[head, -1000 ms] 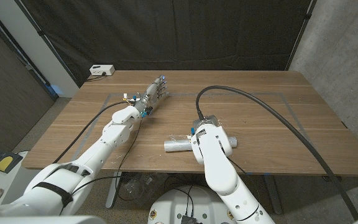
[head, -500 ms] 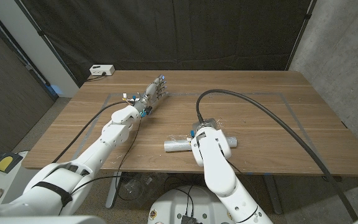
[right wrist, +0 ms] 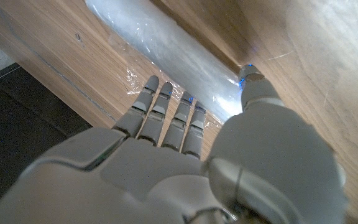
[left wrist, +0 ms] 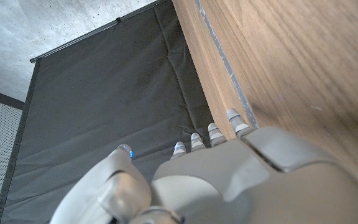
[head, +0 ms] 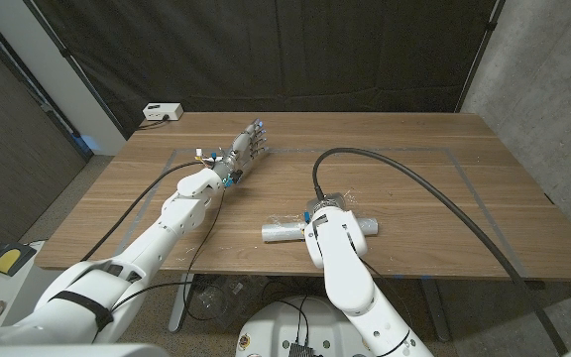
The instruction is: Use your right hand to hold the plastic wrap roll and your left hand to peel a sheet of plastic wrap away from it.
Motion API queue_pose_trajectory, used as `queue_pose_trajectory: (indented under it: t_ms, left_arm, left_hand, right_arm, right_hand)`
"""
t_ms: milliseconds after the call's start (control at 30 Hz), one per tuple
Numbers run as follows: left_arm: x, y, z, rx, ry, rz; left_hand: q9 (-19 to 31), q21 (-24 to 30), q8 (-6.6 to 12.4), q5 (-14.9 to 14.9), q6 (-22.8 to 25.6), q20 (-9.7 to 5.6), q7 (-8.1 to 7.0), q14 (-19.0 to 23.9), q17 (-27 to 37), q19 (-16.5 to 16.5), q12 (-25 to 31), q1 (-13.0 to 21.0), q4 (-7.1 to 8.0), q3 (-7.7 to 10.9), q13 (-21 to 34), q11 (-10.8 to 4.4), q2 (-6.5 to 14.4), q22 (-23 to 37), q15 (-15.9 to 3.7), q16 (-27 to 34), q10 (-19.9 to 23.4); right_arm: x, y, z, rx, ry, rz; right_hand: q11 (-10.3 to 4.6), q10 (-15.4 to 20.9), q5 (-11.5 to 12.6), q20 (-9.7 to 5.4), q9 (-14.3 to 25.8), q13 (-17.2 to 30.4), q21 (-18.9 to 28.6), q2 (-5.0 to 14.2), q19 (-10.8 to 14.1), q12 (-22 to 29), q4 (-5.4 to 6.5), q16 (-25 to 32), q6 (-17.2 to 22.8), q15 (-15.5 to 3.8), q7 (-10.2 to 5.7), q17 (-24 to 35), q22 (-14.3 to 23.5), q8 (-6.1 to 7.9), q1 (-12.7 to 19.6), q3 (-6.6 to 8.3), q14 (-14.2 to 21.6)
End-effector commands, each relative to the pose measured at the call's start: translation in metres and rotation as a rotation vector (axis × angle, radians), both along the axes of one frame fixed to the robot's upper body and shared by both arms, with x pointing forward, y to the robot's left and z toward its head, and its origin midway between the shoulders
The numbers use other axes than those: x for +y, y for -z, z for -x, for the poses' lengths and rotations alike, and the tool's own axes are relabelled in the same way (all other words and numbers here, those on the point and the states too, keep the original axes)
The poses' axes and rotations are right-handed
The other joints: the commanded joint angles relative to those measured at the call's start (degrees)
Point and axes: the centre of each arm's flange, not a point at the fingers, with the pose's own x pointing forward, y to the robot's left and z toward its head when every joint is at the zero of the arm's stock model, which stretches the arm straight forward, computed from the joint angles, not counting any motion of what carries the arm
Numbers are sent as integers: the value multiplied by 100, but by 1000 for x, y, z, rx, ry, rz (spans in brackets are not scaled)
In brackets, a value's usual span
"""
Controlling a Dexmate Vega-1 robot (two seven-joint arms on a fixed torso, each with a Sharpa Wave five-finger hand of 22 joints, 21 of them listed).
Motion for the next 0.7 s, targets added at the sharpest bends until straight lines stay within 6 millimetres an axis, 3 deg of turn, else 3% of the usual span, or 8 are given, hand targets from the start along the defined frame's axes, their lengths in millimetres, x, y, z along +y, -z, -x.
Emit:
queue_pose_trajectory:
  t_ms: [33, 167, 200, 300, 367, 467, 567, 700]
  left_arm:
    - [1, 1, 4, -1, -6, 3]
    - [2, 1, 5, -1, -11, 3]
    - [2, 1, 5, -1, -12, 4]
    - [3, 1, 6, -1, -15, 3]
    - [3, 0, 6, -1, -17, 3]
    - [4, 0, 6, -1, -17, 5]
    - [4, 0, 6, 0, -16, 4]
    - [3, 1, 6, 0, -17, 5]
  left_hand:
    - [23, -9, -13, 45, -35, 28, -8, -21, 20, -35, -20, 30, -7, -21, 27, 19, 3, 19, -7, -16, -7]
    - [23, -12, -12, 50, -33, 31, -9, -18, 20, -31, -20, 25, -8, -28, 27, 21, 3, 19, -5, -15, -4]
    - [23, -12, -12, 51, -31, 29, -8, -21, 20, -30, -20, 24, -8, -29, 27, 17, 3, 19, -7, -16, -5]
    - [22, -15, -12, 55, -33, 31, -8, -22, 20, -29, -19, 22, -9, -32, 27, 21, 3, 19, 4, -17, -3]
    - [22, -16, -13, 57, -35, 31, -9, -23, 20, -29, -22, 21, -9, -34, 27, 19, 4, 18, -5, -17, -10]
    - [22, -18, -13, 60, -36, 31, -10, -4, 19, -26, -20, 19, -10, -38, 27, 19, 5, 18, -16, -10, -4]
    - [22, -20, -14, 63, -40, 29, -9, -16, 19, -25, -22, 17, -11, -40, 27, 28, 6, 18, -4, -15, -9]
    - [22, -24, -15, 68, -43, 28, -6, -11, 19, -22, -26, 15, -13, -45, 27, 20, 8, 19, 7, -13, -18]
  right_arm:
    - [-1, 7, -4, 6, 4, 9]
    - [0, 9, -8, 9, -1, 16]
    - [1, 9, -8, 14, -2, 13]
    - [1, 8, -10, 12, -5, 13]
    - [1, 7, -10, -2, -7, 13]
    - [1, 7, -11, -16, -9, 11]
    - [1, 9, -14, -15, -17, -4]
    - [-1, 14, -20, -13, -28, -30]
  right_hand:
    - [-27, 320, 41, -164, -10, -3, 114, 140, 196, 91, 23, 120, 353, -977, -42, 40, 37, 93, 126, 81, 387]
    - [-37, 351, 50, -179, -23, -15, 210, 274, 330, 55, -10, 161, 744, -1024, -117, 54, 58, 183, 309, 185, 689]
    - [-52, 656, 31, -178, -32, -2, 237, 295, 320, 150, -18, 128, 775, -1019, -138, 53, 69, 153, 367, 214, 732]
    - [-54, 659, 21, -169, -35, -10, 280, 402, 366, 128, -11, 156, 901, -1028, -159, 70, 79, 173, 439, 274, 863]
    - [-73, 908, -58, -197, -43, -17, 415, 518, 466, 153, -56, 226, 1233, -1043, -183, 115, 108, 211, 651, 393, 1251]
    - [-124, 1804, -261, -272, -42, 5, 598, 712, 498, 406, -63, 366, 1865, -1097, -290, 213, 144, 315, 892, 479, 1808]
    - [-167, 2237, -530, -329, -23, 58, 751, 960, 497, 534, -29, 608, 2274, -1113, -348, 405, 185, 370, 1049, 364, 2221]
    - [-134, 2774, -903, -392, 20, 177, 996, 1208, 541, 749, -36, 967, 2767, -1120, -253, 697, 253, 497, 1211, 159, 2732]
